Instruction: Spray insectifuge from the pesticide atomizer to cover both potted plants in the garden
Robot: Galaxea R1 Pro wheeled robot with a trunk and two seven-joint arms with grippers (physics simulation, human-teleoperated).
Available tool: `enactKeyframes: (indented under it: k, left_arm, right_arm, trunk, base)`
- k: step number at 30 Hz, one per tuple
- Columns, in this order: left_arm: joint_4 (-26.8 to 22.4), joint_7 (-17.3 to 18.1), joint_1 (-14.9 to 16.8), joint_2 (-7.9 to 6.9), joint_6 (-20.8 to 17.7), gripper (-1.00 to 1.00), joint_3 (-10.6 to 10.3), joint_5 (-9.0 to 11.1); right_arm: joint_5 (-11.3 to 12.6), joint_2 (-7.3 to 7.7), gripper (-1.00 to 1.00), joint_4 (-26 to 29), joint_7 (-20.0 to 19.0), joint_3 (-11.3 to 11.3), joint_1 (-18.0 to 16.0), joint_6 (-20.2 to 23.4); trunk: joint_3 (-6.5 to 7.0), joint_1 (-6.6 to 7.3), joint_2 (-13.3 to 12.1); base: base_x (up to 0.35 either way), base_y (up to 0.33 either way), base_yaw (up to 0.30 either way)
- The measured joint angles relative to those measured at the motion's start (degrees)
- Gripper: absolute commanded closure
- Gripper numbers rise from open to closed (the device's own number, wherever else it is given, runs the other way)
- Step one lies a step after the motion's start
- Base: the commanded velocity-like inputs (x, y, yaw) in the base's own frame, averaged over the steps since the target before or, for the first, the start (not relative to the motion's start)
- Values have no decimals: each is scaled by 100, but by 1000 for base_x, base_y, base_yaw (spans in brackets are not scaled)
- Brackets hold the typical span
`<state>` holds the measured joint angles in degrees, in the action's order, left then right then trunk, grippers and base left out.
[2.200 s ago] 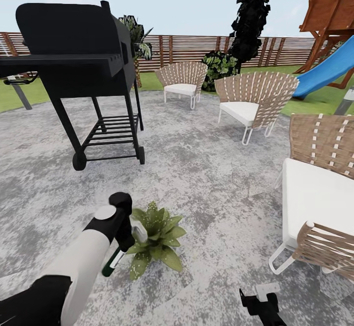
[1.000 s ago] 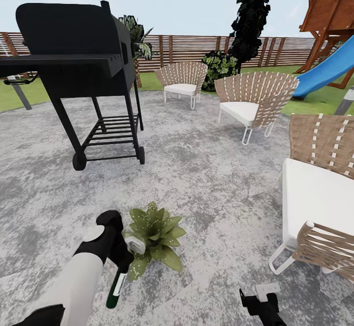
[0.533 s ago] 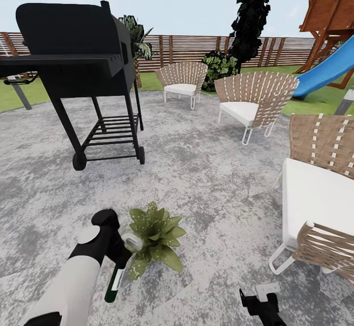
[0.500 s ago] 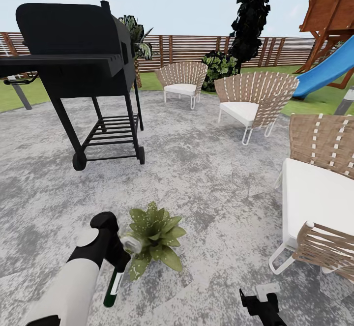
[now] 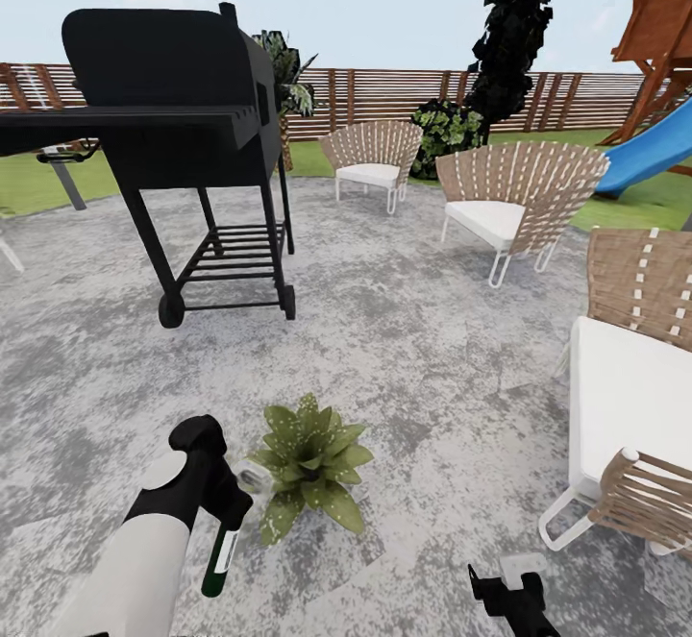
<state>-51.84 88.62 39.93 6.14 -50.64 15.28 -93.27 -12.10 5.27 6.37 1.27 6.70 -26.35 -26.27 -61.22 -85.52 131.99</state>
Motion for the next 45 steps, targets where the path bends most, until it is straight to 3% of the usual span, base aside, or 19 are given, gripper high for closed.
enactKeyframes:
  k: [12,18,22,27,32,36,41,45]
  left_arm:
    - [38,-6,-27,-15,0,100,-21,0]
    - [128,-85,-236,-29,0,100,-15,36]
    - [225,-422,-251,-25,2,100,-2,486]
    - [169,-769,-152,19,-29,100,-10,736]
    - [192,-757,140,16,-557,100,-59,749]
    - [182,-752,295,19,-607,100,-61,747]
    - [228,-752,265,0,-607,100,-67,739]
    - [232,-755,250,-144,-574,100,-40,722]
  right_arm:
    - [3,1,-100,3,0,0,2,1]
    - [0,1,-100,2,0,0,2,1]
    - [-2,1,-100,2,0,0,2,1]
    - [-3,1,-100,2,0,0,2,1]
    - [-4,1,-100,2,0,0,2,1]
    - [-4,1,-100,2,0,-1,2,1]
    - [-4,1,-100,2,0,-1,2,1]
    - [-4,1,-100,2,0,-1,2,1]
  trunk:
    - [0,-1,0]
    - [0,-1,0]
    - [0,-1,0]
    - [0,-1,0]
    - [0,-1,0]
    - [0,-1,0]
    - [0,-1,0]
    - [0,-1,0]
  base:
    - [24,-132,21]
    - [0,0,0]
    - [0,0,0]
    - [0,0,0]
    - [0,0,0]
    - [0,0,0]
    - [0,0,0]
    - [0,0,0]
